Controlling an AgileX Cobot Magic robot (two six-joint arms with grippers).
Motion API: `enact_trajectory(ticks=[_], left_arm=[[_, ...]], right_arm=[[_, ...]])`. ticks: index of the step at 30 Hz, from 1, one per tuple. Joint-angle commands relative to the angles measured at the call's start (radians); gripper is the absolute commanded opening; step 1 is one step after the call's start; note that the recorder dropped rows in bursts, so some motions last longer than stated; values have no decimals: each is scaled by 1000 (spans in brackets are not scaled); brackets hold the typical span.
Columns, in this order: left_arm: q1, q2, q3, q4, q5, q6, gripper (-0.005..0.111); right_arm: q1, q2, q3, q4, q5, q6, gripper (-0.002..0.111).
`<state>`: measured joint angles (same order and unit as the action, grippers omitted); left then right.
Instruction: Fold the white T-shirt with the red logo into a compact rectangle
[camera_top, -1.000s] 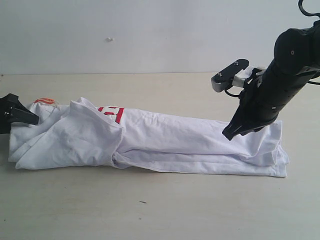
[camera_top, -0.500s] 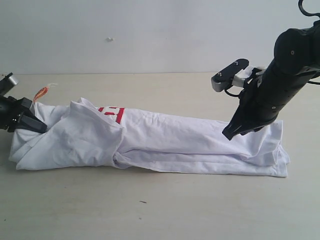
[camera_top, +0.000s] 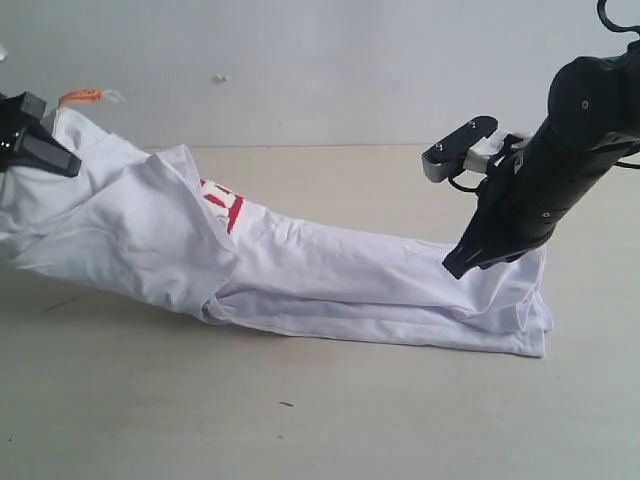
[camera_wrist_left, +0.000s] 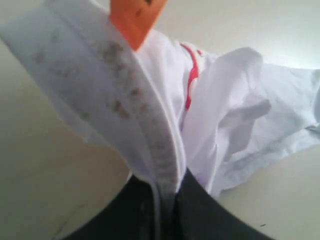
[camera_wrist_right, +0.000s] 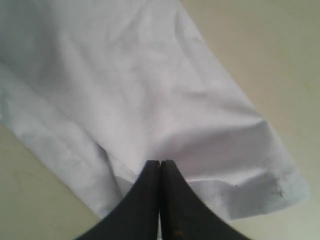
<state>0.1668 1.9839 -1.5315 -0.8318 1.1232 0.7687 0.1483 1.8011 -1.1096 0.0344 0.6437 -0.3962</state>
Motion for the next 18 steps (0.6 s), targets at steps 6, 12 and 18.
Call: enact_trajectory(ticks=[6, 12, 18], left_arm=[[-218, -76, -4, -11, -105, -167, 0], [-383, -76, -53, -9, -181, -259, 0], [-557, -70, -148, 21, -321, -353, 0]], right_arm=[[-3, -9, -5, 141, 43, -110, 0], [-3, -35, -35, 95, 69, -100, 0], [-3, -130, -103, 1, 94, 44, 0]])
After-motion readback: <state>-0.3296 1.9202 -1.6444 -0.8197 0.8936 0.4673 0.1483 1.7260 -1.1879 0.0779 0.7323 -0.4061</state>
